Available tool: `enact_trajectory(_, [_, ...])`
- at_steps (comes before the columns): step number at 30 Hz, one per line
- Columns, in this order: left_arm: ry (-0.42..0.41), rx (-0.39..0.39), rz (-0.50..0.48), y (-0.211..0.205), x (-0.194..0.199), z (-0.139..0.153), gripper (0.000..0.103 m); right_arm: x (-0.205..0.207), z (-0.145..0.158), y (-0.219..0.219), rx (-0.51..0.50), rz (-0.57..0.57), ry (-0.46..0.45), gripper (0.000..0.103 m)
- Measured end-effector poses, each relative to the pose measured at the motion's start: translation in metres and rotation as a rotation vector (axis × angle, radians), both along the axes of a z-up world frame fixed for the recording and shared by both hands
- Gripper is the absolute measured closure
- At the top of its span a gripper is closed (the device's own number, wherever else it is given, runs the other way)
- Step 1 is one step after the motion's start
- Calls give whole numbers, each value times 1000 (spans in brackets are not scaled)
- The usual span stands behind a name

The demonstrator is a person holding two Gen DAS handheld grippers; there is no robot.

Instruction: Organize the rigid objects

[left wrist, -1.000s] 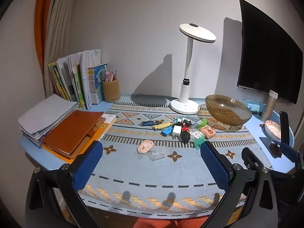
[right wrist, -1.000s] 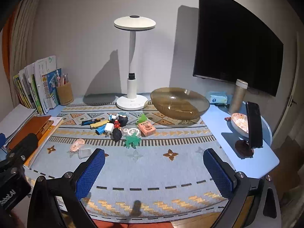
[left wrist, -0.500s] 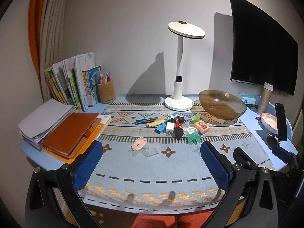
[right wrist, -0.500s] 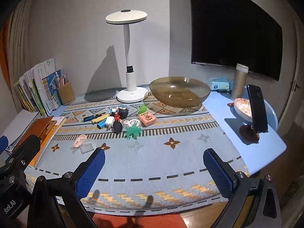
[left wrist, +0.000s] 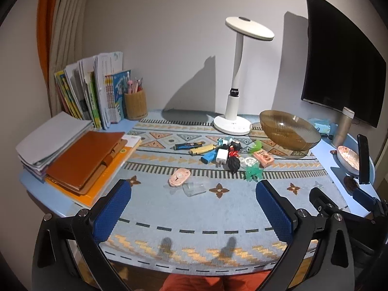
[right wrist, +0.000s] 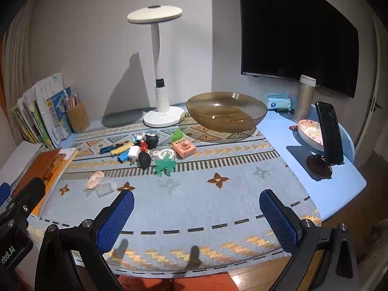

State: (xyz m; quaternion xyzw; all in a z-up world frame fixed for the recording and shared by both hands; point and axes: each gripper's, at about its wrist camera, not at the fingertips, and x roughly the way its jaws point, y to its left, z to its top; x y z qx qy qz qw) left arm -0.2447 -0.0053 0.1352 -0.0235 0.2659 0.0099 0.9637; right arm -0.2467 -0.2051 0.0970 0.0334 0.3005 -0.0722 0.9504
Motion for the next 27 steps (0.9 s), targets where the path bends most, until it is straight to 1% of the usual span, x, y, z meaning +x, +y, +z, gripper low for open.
enact_trajectory(2, [17,5,4,1,6,-7,1,7,-8,0,0,3,23,0])
enact_trajectory(7, [36,-11,10,6,16,-17,1,25,-28,3,-9,22,91,0])
enact_trajectory(11, [51,-9,5,7,21,-21,1,29,-33,3,-7,25,100,0])
enact_trajectory(14, [55,-5,5,7,22,-23,1,31,-34,4,-29,14,103,0])
enact_trajectory(20, [79,-5,1,9,28,-27,1,34,-37,-1,-6,11,114,0])
enact_trajectory(24, [109,12,-18,18,40,-33,1,38,-37,-3,-14,-1,115,0])
enact_trajectory(25, [124,23,-37,21,46,-35,1,40,-37,-5,-8,2,114,0])
enact_trajectory(27, [154,16,-76,27,57,-40,1,46,-37,-8,5,8,115,0])
